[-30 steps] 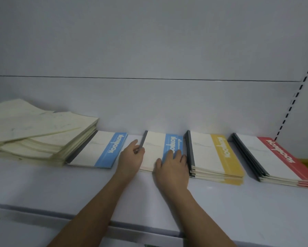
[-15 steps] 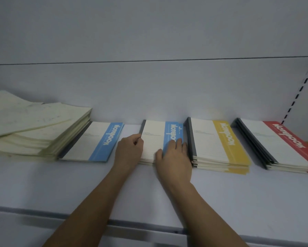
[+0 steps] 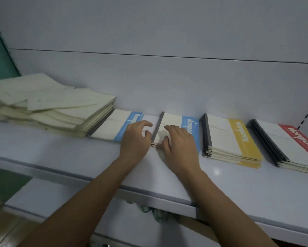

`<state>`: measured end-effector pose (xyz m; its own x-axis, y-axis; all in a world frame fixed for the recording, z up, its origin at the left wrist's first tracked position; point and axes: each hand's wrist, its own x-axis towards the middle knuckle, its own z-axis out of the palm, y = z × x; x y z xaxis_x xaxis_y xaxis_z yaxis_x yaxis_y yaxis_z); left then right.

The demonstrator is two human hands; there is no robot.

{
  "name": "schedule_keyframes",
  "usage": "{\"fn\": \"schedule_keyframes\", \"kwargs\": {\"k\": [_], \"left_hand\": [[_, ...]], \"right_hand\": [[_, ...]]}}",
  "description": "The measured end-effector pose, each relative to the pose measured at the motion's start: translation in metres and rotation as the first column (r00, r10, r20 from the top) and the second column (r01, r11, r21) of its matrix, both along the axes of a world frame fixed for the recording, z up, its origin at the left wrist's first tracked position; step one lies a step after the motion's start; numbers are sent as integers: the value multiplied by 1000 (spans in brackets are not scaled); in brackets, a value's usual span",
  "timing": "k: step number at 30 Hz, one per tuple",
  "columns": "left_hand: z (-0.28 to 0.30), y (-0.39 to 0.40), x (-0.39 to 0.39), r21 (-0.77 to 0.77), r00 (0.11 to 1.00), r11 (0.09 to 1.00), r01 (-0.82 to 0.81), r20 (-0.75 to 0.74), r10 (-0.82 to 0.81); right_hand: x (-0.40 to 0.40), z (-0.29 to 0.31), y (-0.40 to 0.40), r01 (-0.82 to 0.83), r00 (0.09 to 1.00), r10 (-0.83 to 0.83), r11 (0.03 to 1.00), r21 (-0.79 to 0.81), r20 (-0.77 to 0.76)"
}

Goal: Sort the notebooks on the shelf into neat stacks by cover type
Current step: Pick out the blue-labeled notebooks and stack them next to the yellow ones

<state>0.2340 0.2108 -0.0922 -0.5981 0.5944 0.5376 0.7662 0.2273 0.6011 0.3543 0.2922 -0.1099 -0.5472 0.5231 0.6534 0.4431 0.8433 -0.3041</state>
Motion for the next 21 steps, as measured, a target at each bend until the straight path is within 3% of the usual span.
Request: {"fn": "schedule_keyframes", "kwargs": {"k": [4, 8, 14, 17, 21], "left_hand": [[3, -69, -43, -198, 995, 978, -63, 65, 77], [-3, -115, -90, -238, 994, 969, -62, 70, 81], [-13, -136, -137, -88, 993, 996, -7, 115, 18], [-10, -140, -145, -6, 937, 999, 37, 348, -33], [-4, -141, -145, 219, 818, 975, -26, 566, -105]], "right_hand": [[-20, 10, -32, -113, 993, 113, 993, -22, -15], [-60, 19, -69, -219, 958, 234, 970, -104, 165], [-134, 31, -83, -87, 892, 168, 975, -206, 419], [-156, 30, -88, -25, 825, 142, 976, -216, 546], [-155, 35, -100, 24, 817, 127, 967, -253, 562]]}}
